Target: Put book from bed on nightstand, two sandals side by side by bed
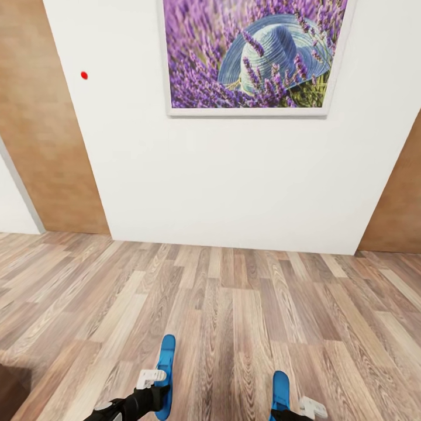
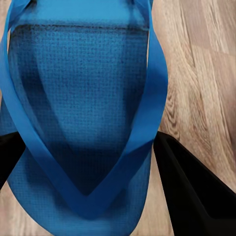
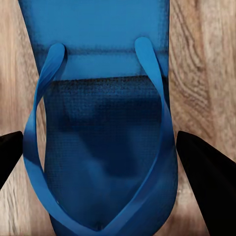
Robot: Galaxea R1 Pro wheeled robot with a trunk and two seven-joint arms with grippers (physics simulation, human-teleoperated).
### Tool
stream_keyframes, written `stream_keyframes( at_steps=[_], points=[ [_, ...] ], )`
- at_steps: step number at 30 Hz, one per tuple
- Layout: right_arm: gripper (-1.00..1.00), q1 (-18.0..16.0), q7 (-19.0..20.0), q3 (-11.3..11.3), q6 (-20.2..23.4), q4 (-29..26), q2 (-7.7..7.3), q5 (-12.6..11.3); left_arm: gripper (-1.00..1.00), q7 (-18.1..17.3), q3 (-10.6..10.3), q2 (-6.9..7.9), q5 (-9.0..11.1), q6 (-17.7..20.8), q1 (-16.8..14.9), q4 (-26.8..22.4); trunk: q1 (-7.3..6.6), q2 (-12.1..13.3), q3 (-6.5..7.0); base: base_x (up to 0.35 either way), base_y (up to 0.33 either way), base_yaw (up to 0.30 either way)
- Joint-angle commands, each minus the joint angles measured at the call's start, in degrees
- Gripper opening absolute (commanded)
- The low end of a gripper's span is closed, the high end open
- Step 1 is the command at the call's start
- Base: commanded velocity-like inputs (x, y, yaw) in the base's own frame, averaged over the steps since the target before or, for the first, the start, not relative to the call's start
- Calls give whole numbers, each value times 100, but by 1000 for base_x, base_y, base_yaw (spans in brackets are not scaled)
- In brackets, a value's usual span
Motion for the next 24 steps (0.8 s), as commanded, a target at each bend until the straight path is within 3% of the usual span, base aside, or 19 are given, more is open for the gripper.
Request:
stream_keyframes(
  at_steps=[1,24],
  points=[
    [-100,-2,13,46,25,-5,-4,-62,-100,-13,-45,4,34,-30,-4,6,-1,-2,-5,89,0,0],
    [-100,-2,13,46,25,-5,-6,-60,-100,-12,-47,4,33,-30,-4,6,-1,-2,-5,311,0,0]
  ],
)
